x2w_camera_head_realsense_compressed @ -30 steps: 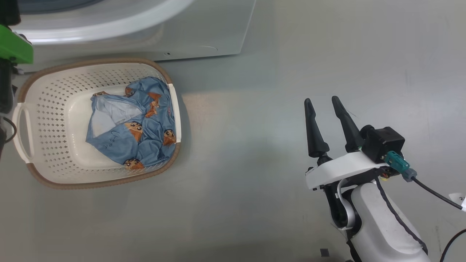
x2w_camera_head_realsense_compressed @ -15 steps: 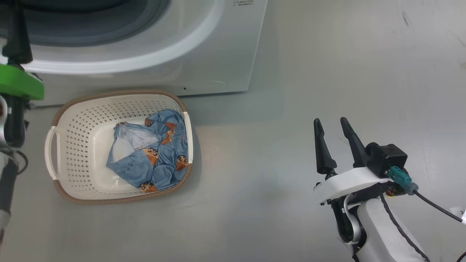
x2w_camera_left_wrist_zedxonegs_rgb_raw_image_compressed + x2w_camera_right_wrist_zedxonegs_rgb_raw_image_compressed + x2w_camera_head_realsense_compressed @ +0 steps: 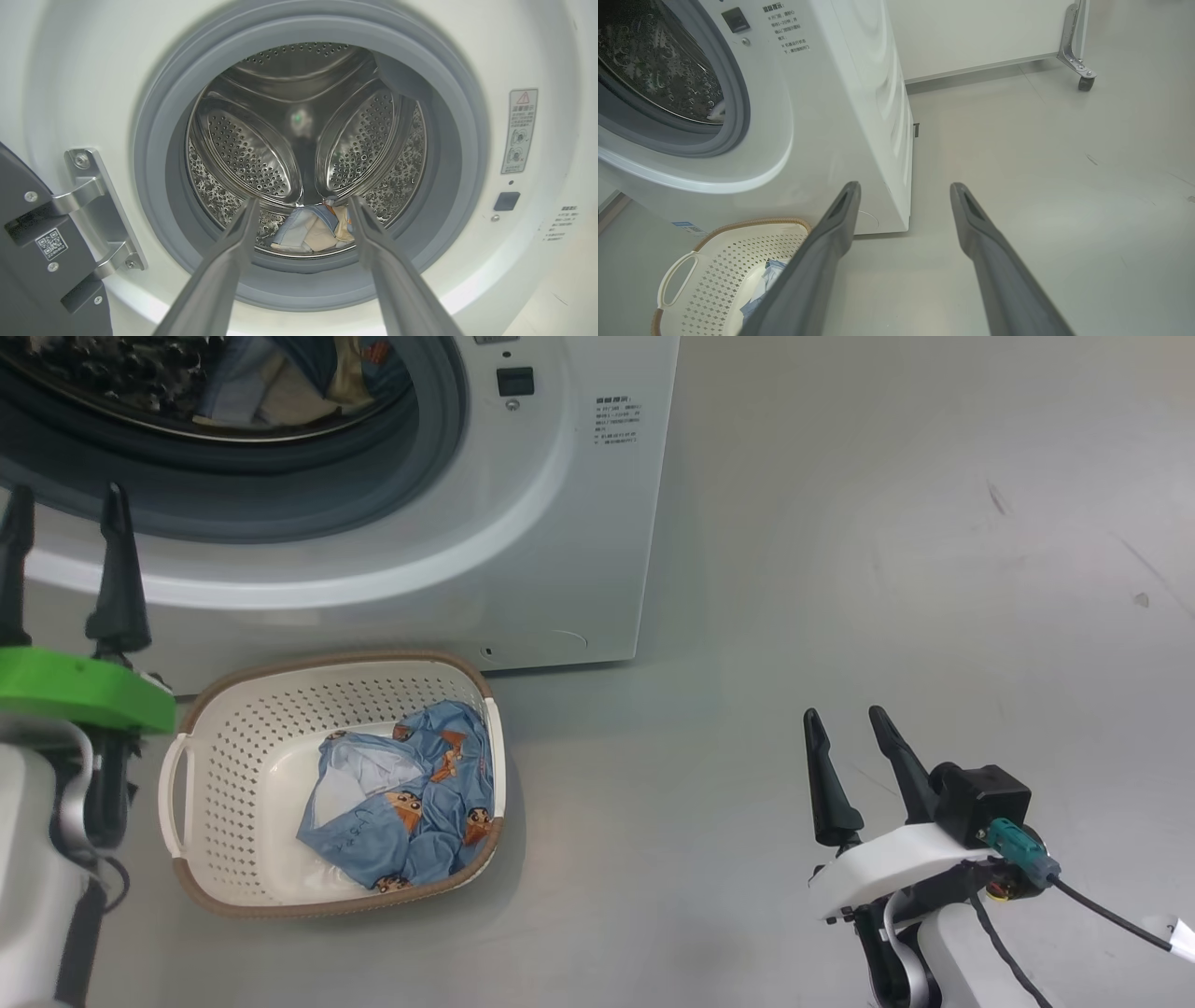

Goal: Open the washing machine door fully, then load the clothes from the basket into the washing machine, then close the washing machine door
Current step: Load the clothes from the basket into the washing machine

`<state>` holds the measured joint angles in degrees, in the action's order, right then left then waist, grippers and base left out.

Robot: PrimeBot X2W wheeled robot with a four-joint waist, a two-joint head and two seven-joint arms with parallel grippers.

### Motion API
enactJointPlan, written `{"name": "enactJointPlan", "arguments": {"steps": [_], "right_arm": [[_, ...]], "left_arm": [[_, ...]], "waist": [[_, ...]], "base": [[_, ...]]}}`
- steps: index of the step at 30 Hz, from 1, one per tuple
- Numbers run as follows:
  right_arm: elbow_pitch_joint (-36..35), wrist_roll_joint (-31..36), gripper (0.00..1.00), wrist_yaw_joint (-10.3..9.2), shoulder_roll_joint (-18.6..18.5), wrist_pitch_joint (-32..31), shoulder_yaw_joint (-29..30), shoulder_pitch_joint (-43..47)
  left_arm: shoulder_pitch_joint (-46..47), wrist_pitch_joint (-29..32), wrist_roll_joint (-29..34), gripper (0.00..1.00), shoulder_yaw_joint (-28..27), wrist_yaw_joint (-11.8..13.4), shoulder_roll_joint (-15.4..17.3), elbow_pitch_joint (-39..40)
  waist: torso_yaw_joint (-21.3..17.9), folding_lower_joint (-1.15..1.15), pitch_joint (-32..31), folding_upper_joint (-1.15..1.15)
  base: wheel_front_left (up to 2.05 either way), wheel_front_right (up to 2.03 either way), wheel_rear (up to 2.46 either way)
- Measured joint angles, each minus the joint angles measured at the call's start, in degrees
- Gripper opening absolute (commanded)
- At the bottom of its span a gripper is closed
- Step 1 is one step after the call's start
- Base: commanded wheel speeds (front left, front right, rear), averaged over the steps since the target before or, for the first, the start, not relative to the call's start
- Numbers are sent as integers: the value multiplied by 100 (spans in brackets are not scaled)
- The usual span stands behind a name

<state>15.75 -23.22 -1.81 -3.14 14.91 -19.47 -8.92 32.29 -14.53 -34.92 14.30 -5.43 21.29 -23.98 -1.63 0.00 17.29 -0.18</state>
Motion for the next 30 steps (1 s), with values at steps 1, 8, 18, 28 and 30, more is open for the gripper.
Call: {"name": "enactJointPlan", "arguments": {"steps": [1,8,18,28,30], "right_arm": [[7,0,100,2,0,0,3,32],[3,74,100,24,3,0,27,199],[-202,271,100,68,-54,0,109,289],[-450,367,100,69,-93,0,235,509],[-497,385,100,73,-100,-1,235,516]], "left_arm": [[-130,0,23,100,-37,4,-37,42],[-1068,1,102,100,-331,182,-241,303],[-2161,1,464,100,-658,382,-464,809],[-2853,1,789,100,-866,404,-745,1424],[-3016,1,883,100,-867,423,-743,1482]], "waist": [[-2,0,-54,0],[-33,0,-404,0],[-131,0,-808,0],[-168,0,-1130,0],[-174,0,-1188,0]], "base": [[0,0,0],[0,0,0],[0,0,0],[0,0,0],[0,0,0]]}}
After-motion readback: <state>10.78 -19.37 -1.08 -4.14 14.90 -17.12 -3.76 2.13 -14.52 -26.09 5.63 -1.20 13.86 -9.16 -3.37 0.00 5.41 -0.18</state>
